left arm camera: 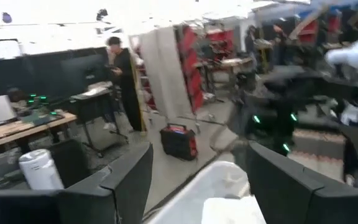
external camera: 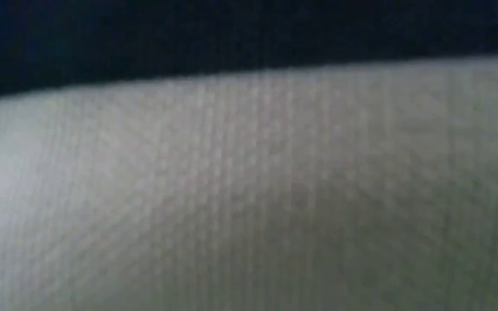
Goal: Sort clothes
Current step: Put the white blouse into the transparent laundry bin
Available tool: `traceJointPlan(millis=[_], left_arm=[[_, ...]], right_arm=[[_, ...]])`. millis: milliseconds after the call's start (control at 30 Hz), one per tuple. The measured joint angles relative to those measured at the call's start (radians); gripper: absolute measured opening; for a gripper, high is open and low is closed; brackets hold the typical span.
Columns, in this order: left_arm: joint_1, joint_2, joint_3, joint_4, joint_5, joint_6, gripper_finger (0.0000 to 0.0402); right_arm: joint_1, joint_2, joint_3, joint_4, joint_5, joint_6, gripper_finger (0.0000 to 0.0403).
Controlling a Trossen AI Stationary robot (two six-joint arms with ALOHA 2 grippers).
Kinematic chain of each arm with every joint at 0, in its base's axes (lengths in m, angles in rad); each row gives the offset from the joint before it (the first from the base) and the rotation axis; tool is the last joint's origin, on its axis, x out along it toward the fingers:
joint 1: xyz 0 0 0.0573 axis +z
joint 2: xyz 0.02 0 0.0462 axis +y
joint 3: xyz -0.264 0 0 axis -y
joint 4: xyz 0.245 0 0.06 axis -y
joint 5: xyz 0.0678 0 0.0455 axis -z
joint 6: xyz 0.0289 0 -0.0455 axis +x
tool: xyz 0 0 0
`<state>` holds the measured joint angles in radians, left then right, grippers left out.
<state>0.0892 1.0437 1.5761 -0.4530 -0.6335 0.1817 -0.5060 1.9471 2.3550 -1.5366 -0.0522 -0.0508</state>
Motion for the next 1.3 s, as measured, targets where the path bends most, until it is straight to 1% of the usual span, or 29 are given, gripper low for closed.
traceJointPlan(millis=[100, 167, 233, 367, 500, 533, 600, 667, 733, 800, 933, 967, 1000, 1100, 1167, 1300], left_arm=[[0.017, 0.037, 0.000, 0.011, 0.011, -0.017, 0.0232], [0.035, 0.064, 0.000, 0.012, 0.010, -0.030, 0.0231], [0.054, 0.093, 0.000, 0.012, 0.033, -0.046, 0.0231], [0.098, 0.147, 0.000, 0.009, 0.184, -0.071, 0.0231], [0.130, 0.198, 0.000, 0.008, 0.411, -0.068, 0.0231], [0.135, 0.210, 0.000, 0.008, 0.453, -0.069, 0.0231], [0.141, 0.231, 0.000, 0.006, 0.487, -0.070, 0.0230], [0.146, 0.253, 0.000, -0.001, 0.486, -0.061, 0.0222], [0.155, 0.277, 0.000, 0.000, 0.486, -0.052, 0.0200], [0.165, 0.306, 0.000, 0.000, 0.486, -0.047, 0.0158], [0.192, 0.373, 0.000, 0.000, 0.488, -0.058, 0.0037], [0.199, 0.391, 0.000, -0.001, 0.490, -0.070, 0.0019], [0.205, 0.410, 0.000, 0.000, 0.494, -0.080, 0.0013], [0.214, 0.465, 0.000, -0.001, 0.495, -0.091, 0.0014], [0.223, 0.500, 0.000, -0.001, 0.514, -0.104, 0.0005], [0.254, 0.569, 0.000, -0.012, 0.555, -0.178, 0.0001]], right_arm=[[0.000, -0.037, 0.000, 0.001, 0.000, 0.012, 0.0230], [0.000, -0.065, 0.000, 0.001, 0.000, 0.016, 0.0229], [0.000, -0.094, 0.000, 0.002, 0.001, 0.027, 0.0225], [0.000, -0.147, 0.000, 0.013, 0.001, 0.028, 0.0214], [0.000, -0.202, 0.000, 0.039, 0.002, 0.032, 0.0201], [0.000, -0.212, 0.001, 0.046, 0.003, 0.032, 0.0197], [0.000, -0.235, 0.001, 0.066, 0.004, 0.034, 0.0188], [0.000, -0.254, 0.001, 0.075, 0.019, 0.033, 0.0179], [0.000, -0.273, 0.001, 0.088, 0.039, 0.032, 0.0169], [0.000, -0.289, 0.001, 0.093, 0.053, 0.031, 0.0159], [0.000, -0.305, 0.001, 0.110, 0.055, 0.031, 0.0139], [0.000, -0.308, 0.001, 0.110, 0.055, 0.029, 0.0135], [0.000, -0.309, 0.001, 0.110, 0.055, 0.027, 0.0130], [0.000, -0.312, 0.001, 0.110, 0.055, 0.026, 0.0116], [0.000, -0.311, 0.001, 0.110, 0.055, 0.024, 0.0108], [0.000, -0.310, 0.001, 0.110, 0.054, 0.017, 0.0092]])
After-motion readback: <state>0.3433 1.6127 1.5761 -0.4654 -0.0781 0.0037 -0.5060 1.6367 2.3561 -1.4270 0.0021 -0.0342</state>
